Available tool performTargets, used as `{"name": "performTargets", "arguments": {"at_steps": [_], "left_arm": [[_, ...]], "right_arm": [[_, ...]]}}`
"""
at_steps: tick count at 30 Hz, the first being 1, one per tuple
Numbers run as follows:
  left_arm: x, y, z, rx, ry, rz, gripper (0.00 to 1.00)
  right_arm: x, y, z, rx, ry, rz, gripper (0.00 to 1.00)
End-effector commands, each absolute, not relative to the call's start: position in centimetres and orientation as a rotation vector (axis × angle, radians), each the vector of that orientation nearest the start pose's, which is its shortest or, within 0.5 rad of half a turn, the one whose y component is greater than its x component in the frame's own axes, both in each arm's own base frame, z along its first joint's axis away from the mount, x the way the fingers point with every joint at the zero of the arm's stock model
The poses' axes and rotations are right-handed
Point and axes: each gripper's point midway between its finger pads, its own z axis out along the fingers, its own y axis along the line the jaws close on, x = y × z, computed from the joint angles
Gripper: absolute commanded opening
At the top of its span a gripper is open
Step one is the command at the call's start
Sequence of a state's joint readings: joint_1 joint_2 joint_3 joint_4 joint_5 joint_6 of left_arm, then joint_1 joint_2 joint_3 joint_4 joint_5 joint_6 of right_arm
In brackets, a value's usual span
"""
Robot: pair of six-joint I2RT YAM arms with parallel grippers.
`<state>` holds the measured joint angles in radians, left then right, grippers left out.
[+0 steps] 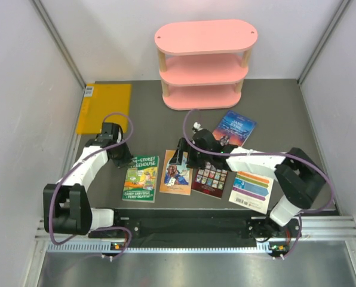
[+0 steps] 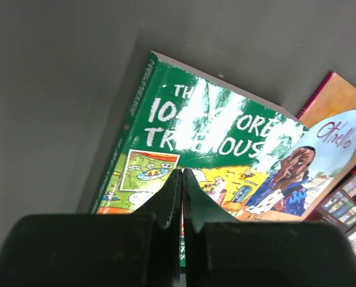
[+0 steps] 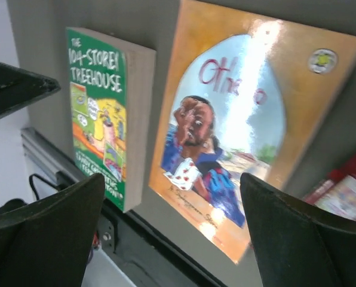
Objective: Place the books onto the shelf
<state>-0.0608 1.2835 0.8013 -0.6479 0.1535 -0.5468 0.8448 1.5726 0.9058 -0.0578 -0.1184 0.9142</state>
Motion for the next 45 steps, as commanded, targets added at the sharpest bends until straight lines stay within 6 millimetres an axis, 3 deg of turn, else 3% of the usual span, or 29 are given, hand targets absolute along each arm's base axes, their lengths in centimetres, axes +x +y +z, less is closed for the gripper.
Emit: {"name": "performTargets", "arguments": {"at_steps": [1, 3, 11, 15, 19, 24, 27, 35, 45], "left_arm": [[25.2, -5.6, 7.1, -0.583, 2.746, -0.269, 0.00], [24.9, -5.3, 6.5, -0.575, 2.779, -0.214, 0.00], [24.0, -5.5, 3.2, -0.584, 2.913, -0.109, 0.00], [24.0, -5.0, 2.8, -0.595, 2.921, -0.049, 0.00], [23.9, -4.9, 2.9, -0.593, 2.916, -0.040, 0.00], [23.8, -5.1, 2.7, -0.583, 2.928, -0.043, 0.00], [23.7, -5.2, 2.6, -0.577, 2.933, -0.044, 0.00], [23.6, -5.7, 2.3, -0.556, 2.950, -0.053, 0.00], [23.5, -5.9, 2.1, -0.541, 2.959, -0.044, 0.00]], "right_arm": [[24.0, 41.1, 12.7, -0.041, 2.404, 1.281, 0.92], [23.8, 42.8, 13.5, -0.077, 2.367, 1.359, 0.92], [24.3, 45.9, 11.5, -0.149, 2.407, 1.377, 0.82], [24.0, 46.6, 10.0, -0.145, 2.438, 1.393, 0.72], [23.6, 47.8, 8.2, -0.146, 2.465, 1.446, 0.51], [23.4, 48.9, 7.5, -0.145, 2.480, 1.446, 0.49], [23.5, 49.2, 8.1, -0.149, 2.463, 1.459, 0.48], [23.4, 50.1, 12.0, -0.185, 2.335, 1.536, 0.46], [22.1, 51.2, 14.0, -0.236, 2.309, 1.557, 0.40]]}}
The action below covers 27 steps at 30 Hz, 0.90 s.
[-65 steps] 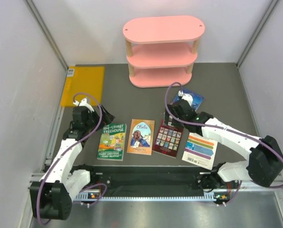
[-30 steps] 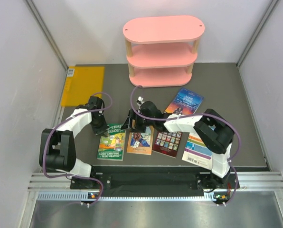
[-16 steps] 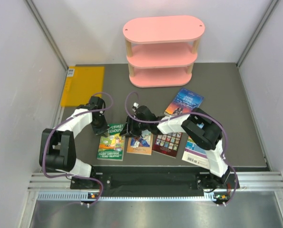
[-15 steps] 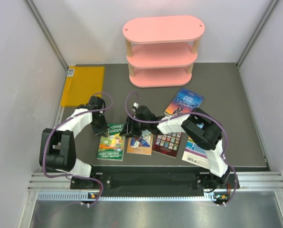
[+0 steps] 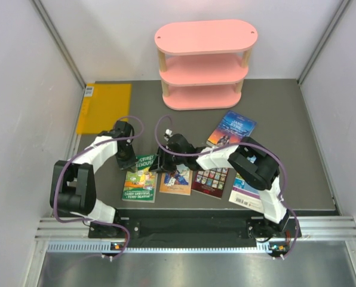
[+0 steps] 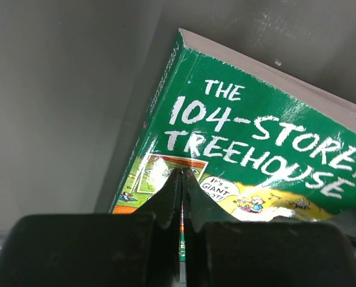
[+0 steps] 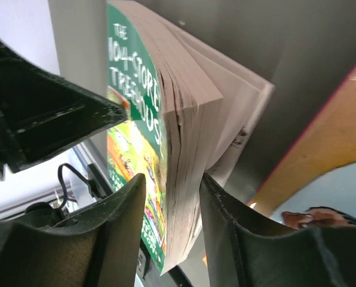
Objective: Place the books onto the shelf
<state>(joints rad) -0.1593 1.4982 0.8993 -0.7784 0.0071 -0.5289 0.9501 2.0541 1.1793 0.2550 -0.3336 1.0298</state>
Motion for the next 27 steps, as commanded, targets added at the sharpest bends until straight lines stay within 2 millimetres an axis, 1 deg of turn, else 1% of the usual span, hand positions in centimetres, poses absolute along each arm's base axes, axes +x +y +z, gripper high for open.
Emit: {"name": "performTargets", "arguments": {"at_steps": [1, 5, 6, 8, 9, 11, 12, 13, 14, 15, 16, 17, 18, 19, 21, 22, 23, 24, 25, 26, 27], "left_arm": [[23.4, -5.9, 2.0, -0.539, 2.963, -0.045, 0.00], [23.5, -6.0, 2.0, -0.530, 2.966, -0.044, 0.00], [23.4, -6.1, 1.9, -0.531, 2.968, -0.046, 0.00], [23.5, -6.1, 2.0, -0.530, 2.967, -0.049, 0.00], [23.5, -6.1, 2.0, -0.528, 2.967, -0.049, 0.00], [23.5, -6.2, 2.1, -0.525, 2.965, -0.055, 0.00], [23.6, -6.2, 2.2, -0.522, 2.962, -0.057, 0.00], [23.7, -6.2, 2.5, -0.521, 2.953, -0.057, 0.00], [23.8, -6.2, 2.7, -0.520, 2.945, -0.061, 0.00], [23.8, -6.1, 2.9, -0.520, 2.945, -0.054, 0.00], [24.1, -6.0, 3.3, -0.518, 2.927, -0.049, 0.02], [24.2, -6.0, 3.5, -0.516, 2.921, -0.047, 0.04], [24.3, -5.8, 3.8, -0.507, 2.917, -0.037, 0.06], [24.6, -5.5, 4.5, -0.504, 2.907, -0.007, 0.09], [25.0, -4.8, 5.4, -0.488, 2.891, 0.043, 0.18], [25.3, -4.4, 6.4, -0.481, 2.880, 0.078, 0.25], [25.6, -3.7, 7.0, -0.471, 2.859, 0.127, 0.29], [25.8, -3.4, 7.6, -0.442, 2.857, 0.154, 0.40], [26.7, -3.2, 8.9, -0.435, 2.827, 0.169, 0.45], [26.5, -2.2, 9.7, -0.437, 2.822, 0.248, 0.50], [26.9, -1.8, 10.4, -0.433, 2.802, 0.274, 0.58]], "right_arm": [[22.3, 51.2, 14.3, -0.232, 2.293, 1.560, 0.39], [22.3, 51.6, 14.4, -0.231, 2.287, 1.577, 0.38], [22.3, 51.8, 13.5, -0.231, 2.308, 1.571, 0.38], [22.1, 52.4, 13.1, -0.249, 2.325, 1.591, 0.38], [22.0, 52.6, 11.7, -0.244, 2.358, 1.584, 0.38], [21.6, 53.2, 11.7, -0.249, 2.359, 1.642, 0.38], [21.6, 53.5, 10.9, -0.248, 2.367, 1.650, 0.37], [21.3, 53.6, 10.6, -0.251, 2.382, 1.661, 0.33], [21.3, 53.9, 10.7, -0.258, 2.377, 1.670, 0.29], [21.2, 54.0, 10.0, -0.259, 2.398, 1.661, 0.22], [21.2, 54.1, 10.0, -0.265, 2.401, 1.664, 0.08], [21.2, 54.2, 10.0, -0.267, 2.403, 1.669, 0.00], [21.1, 54.1, 10.0, -0.269, 2.407, 1.669, 0.00], [21.1, 54.1, 10.0, -0.274, 2.403, 1.667, 0.00], [21.3, 53.8, 10.5, -0.276, 2.401, 1.644, 0.00], [21.6, 53.6, 10.7, -0.285, 2.387, 1.633, 0.00], [22.0, 53.5, 11.1, -0.282, 2.373, 1.630, 0.00], [22.4, 53.4, 12.0, -0.283, 2.355, 1.633, 0.00], [22.9, 53.2, 12.3, -0.286, 2.339, 1.626, 0.00], [24.1, 52.9, 13.0, -0.275, 2.315, 1.623, 0.00], [24.7, 52.7, 13.4, -0.273, 2.306, 1.618, 0.00]]}}
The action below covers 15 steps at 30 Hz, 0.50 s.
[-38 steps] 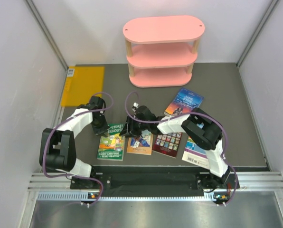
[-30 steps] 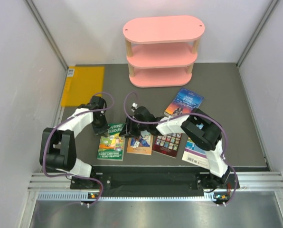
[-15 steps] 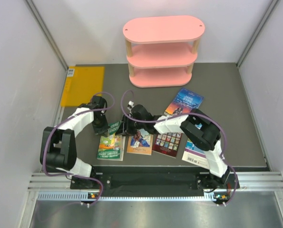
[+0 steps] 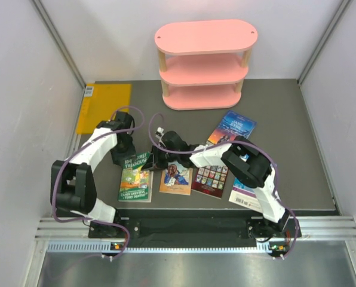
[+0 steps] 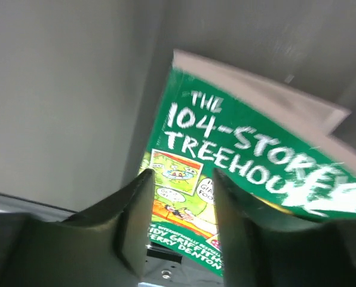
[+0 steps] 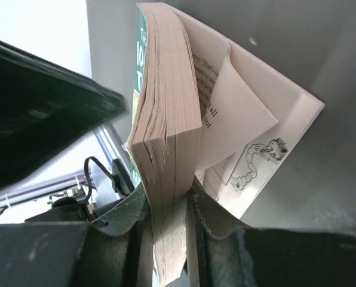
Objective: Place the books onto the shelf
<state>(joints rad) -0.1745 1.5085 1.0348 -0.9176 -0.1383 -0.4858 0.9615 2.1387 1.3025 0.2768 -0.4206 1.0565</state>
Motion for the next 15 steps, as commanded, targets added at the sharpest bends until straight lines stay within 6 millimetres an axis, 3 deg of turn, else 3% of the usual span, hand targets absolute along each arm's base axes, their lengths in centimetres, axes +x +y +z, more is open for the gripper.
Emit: {"name": "performTargets", "arguments": {"at_steps": [1, 4, 6, 10, 15], "left_arm": [[27.7, -1.6, 11.9, -0.438, 2.755, 0.283, 0.62], [28.7, -1.1, 14.9, -0.457, 2.646, 0.279, 0.74], [29.4, -1.5, 16.3, -0.468, 2.581, 0.219, 0.77], [29.5, -2.3, 19.1, -0.488, 2.436, 0.074, 0.80], [28.8, -4.2, 20.4, -0.537, 2.303, -0.142, 0.77]], "right_arm": [[25.5, 52.4, 13.5, -0.278, 2.294, 1.604, 0.00], [28.7, 51.5, 14.7, -0.244, 2.244, 1.603, 0.00], [31.2, 50.6, 15.7, -0.209, 2.200, 1.608, 0.00], [34.4, 49.2, 18.0, -0.174, 2.127, 1.618, 0.00], [37.7, 47.6, 20.6, -0.116, 2.044, 1.635, 0.00]]}}
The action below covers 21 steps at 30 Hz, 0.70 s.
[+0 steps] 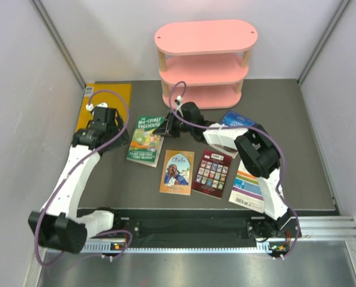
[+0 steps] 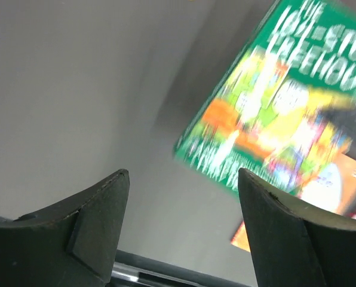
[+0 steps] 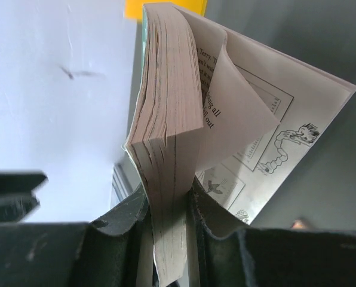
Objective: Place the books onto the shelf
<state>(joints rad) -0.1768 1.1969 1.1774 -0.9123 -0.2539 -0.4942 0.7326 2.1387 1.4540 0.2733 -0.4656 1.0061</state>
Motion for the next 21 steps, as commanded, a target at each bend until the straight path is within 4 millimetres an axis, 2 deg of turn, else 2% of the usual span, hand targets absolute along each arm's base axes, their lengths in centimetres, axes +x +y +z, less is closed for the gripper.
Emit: {"name": "performTargets", "arguments": {"at_steps": [1, 3, 4, 5, 6, 7, 8, 9, 14, 15, 19, 21], "left_arm": [[28.6, -4.7, 20.5, -0.540, 2.261, -0.203, 0.77], [28.2, -5.9, 20.5, -0.577, 2.225, -0.321, 0.76], [27.4, -6.3, 19.8, -0.581, 2.209, -0.366, 0.76], [27.8, -7.2, 20.2, -0.570, 2.161, -0.445, 0.76], [27.1, -7.5, 19.2, -0.605, 2.145, -0.492, 0.77], [27.1, -7.6, 19.0, -0.605, 2.120, -0.514, 0.77], [27.5, -8.9, 20.0, -0.560, 2.066, -0.618, 0.77], [27.1, -9.1, 19.1, -0.552, 2.060, -0.638, 0.79], [27.2, -7.7, 18.9, -0.582, 2.009, -0.563, 0.84], [27.3, -7.1, 18.9, -0.604, 1.995, -0.532, 0.92], [27.7, -6.1, 19.0, -0.636, 1.946, -0.485, 0.93], [27.9, -6.0, 18.5, -0.661, 1.947, -0.485, 0.93]], "right_arm": [[38.0, 47.5, 21.1, -0.107, 2.035, 1.656, 0.00], [38.7, 47.2, 21.9, -0.097, 1.989, 1.694, 0.00], [38.7, 47.1, 22.2, -0.078, 1.987, 1.724, 0.00], [39.0, 46.9, 22.3, -0.067, 1.979, 1.737, 0.00], [39.1, 46.9, 22.9, -0.055, 1.958, 1.764, 0.00], [39.2, 46.8, 23.1, -0.057, 1.951, 1.781, 0.00], [39.3, 46.7, 23.5, -0.060, 1.934, 1.793, 0.00], [39.2, 46.6, 23.6, -0.060, 1.931, 1.803, 0.00], [39.0, 45.9, 24.1, -0.091, 1.938, 1.804, 0.00], [38.9, 45.6, 23.9, -0.088, 1.943, 1.803, 0.00], [38.6, 44.9, 23.7, -0.087, 1.950, 1.813, 0.00], [38.4, 44.5, 23.9, -0.089, 1.941, 1.817, 0.00]]}}
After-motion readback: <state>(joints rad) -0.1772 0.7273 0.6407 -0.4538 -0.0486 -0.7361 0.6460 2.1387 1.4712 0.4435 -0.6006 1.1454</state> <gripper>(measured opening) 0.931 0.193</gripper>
